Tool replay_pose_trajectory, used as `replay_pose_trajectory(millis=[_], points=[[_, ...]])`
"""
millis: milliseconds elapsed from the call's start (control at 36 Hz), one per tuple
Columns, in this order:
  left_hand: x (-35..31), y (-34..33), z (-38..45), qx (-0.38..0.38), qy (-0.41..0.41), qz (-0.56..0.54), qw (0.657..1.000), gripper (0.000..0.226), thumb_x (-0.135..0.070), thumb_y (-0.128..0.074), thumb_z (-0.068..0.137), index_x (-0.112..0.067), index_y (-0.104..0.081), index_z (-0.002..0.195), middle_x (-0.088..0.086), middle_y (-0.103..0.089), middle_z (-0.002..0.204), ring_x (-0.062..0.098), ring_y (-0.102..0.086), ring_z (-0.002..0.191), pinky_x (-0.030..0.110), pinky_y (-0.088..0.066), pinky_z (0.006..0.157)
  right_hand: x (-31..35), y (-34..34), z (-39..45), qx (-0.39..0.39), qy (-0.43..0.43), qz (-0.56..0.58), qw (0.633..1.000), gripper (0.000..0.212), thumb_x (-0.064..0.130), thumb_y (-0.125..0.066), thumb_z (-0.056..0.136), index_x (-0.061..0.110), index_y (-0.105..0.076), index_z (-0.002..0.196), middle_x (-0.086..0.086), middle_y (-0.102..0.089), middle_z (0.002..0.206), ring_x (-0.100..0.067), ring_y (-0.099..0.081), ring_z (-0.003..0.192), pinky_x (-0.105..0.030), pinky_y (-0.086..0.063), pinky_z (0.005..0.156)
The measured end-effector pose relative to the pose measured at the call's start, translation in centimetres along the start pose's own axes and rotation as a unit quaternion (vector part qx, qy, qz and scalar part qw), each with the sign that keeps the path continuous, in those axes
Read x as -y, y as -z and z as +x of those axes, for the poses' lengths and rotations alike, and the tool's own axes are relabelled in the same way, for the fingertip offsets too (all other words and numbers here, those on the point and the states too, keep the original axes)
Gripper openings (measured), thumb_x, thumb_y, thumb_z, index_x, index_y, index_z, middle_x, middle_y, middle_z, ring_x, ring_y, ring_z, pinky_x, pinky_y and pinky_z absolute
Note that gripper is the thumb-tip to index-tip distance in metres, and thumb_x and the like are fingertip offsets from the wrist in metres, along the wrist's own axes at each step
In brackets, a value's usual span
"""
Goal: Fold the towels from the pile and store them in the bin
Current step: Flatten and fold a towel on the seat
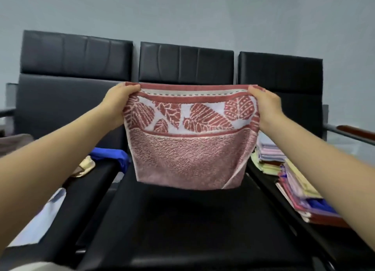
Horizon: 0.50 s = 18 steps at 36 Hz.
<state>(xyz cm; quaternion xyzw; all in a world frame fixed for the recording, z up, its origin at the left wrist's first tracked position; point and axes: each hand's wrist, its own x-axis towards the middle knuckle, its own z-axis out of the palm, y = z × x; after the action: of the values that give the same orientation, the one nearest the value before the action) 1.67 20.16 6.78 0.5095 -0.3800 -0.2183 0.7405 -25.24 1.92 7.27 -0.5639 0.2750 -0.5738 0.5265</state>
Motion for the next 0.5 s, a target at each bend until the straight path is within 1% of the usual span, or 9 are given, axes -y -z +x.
replay_pose_trajectory(millis=[83, 167, 250, 306, 361, 389, 444, 472, 500], points=[[-0.4, 0.4, -0.2, 0.036, 0.076, 0.014, 0.996, 0.009, -0.018, -0.053, 0.096, -0.011, -0.056, 0.092, 0.006, -0.070, 0.068, 0.015, -0.068, 0.055, 0.025, -0.056, 0.051, 0.0, 0.4, 0.5, 0.028, -0.099, 0.067, 0.992, 0.016, 0.022, -0.060, 0.093, 0.009, -0.066, 0.087, -0.010, -0.074, 0.087, -0.026, -0.072, 0.081, -0.034, -0.057, 0.071], [0.7, 0.6, 0.4, 0.030, 0.100, 0.070, 0.992, 0.011, -0.016, -0.054, 0.096, -0.013, -0.058, 0.086, 0.002, -0.069, 0.060, 0.012, -0.066, 0.049, 0.024, -0.055, 0.048, -1.3, 1.0, 0.4, 0.039, -0.144, 0.049, 0.988, 0.028, 0.015, -0.049, 0.097, 0.010, -0.058, 0.070, -0.004, -0.067, 0.060, -0.018, -0.065, 0.055, -0.030, -0.053, 0.065], [3.4, 0.9, 1.1, 0.012, 0.140, 0.146, 0.979, 0.013, -0.012, -0.054, 0.095, -0.007, -0.061, 0.086, 0.005, -0.067, 0.057, 0.013, -0.063, 0.045, 0.024, -0.055, 0.045, -4.1, 1.8, 0.1, 0.018, -0.189, 0.020, 0.982, 0.022, 0.012, -0.048, 0.090, 0.011, -0.052, 0.069, -0.006, -0.063, 0.064, -0.020, -0.060, 0.056, -0.028, -0.054, 0.062], [5.6, 1.5, 1.3, 0.027, 0.167, 0.189, 0.967, 0.012, -0.010, -0.053, 0.095, -0.002, -0.062, 0.093, 0.011, -0.067, 0.070, 0.017, -0.065, 0.051, 0.027, -0.057, 0.052, -6.4, 2.2, 0.3, 0.001, -0.200, -0.008, 0.980, 0.007, 0.012, -0.056, 0.077, 0.006, -0.058, 0.074, -0.015, -0.065, 0.078, -0.026, -0.063, 0.065, -0.034, -0.058, 0.064], [8.1, 2.3, 1.7, 0.037, 0.187, 0.235, 0.953, 0.017, -0.009, -0.055, 0.094, 0.003, -0.063, 0.103, 0.016, -0.066, 0.084, 0.025, -0.066, 0.066, 0.037, -0.059, 0.069, -9.3, 2.7, 0.9, -0.015, -0.216, -0.039, 0.975, 0.025, 0.009, -0.062, 0.067, -0.002, -0.067, 0.089, -0.020, -0.070, 0.092, -0.031, -0.067, 0.075, -0.045, -0.059, 0.074], [9.2, 2.6, 2.0, 0.028, 0.186, 0.256, 0.948, 0.018, -0.008, -0.058, 0.092, 0.004, -0.064, 0.105, 0.016, -0.067, 0.086, 0.026, -0.066, 0.071, 0.039, -0.059, 0.075, -10.4, 2.7, 0.8, -0.013, -0.222, -0.050, 0.974, 0.024, 0.007, -0.063, 0.071, -0.001, -0.068, 0.093, -0.019, -0.071, 0.093, -0.032, -0.068, 0.077, -0.046, -0.057, 0.078], [11.4, 2.9, 2.2, 0.011, 0.155, 0.338, 0.928, 0.011, -0.006, -0.064, 0.089, 0.001, -0.068, 0.095, 0.011, -0.065, 0.079, 0.018, -0.065, 0.066, 0.027, -0.055, 0.066, -12.5, 2.8, 0.5, -0.006, -0.201, -0.144, 0.969, 0.008, 0.007, -0.065, 0.080, 0.007, -0.069, 0.087, -0.015, -0.072, 0.092, -0.028, -0.067, 0.076, -0.040, -0.056, 0.079], [12.3, 2.9, 2.2, 0.012, 0.134, 0.401, 0.906, 0.004, -0.008, -0.067, 0.087, -0.004, -0.068, 0.088, 0.008, -0.064, 0.076, 0.015, -0.063, 0.064, 0.023, -0.051, 0.061, -13.4, 2.9, 0.4, 0.010, -0.171, -0.225, 0.959, 0.004, 0.009, -0.066, 0.083, 0.011, -0.069, 0.083, -0.012, -0.072, 0.089, -0.025, -0.067, 0.075, -0.036, -0.055, 0.076], [13.2, 3.0, 2.3, 0.017, 0.114, 0.462, 0.880, 0.002, -0.011, -0.068, 0.086, -0.009, -0.068, 0.085, 0.006, -0.065, 0.079, 0.015, -0.063, 0.070, 0.024, -0.047, 0.064, -14.4, 3.2, 0.5, 0.035, -0.136, -0.310, 0.940, 0.007, 0.012, -0.066, 0.085, 0.014, -0.068, 0.078, -0.007, -0.070, 0.082, -0.022, -0.065, 0.074, -0.032, -0.051, 0.070]])
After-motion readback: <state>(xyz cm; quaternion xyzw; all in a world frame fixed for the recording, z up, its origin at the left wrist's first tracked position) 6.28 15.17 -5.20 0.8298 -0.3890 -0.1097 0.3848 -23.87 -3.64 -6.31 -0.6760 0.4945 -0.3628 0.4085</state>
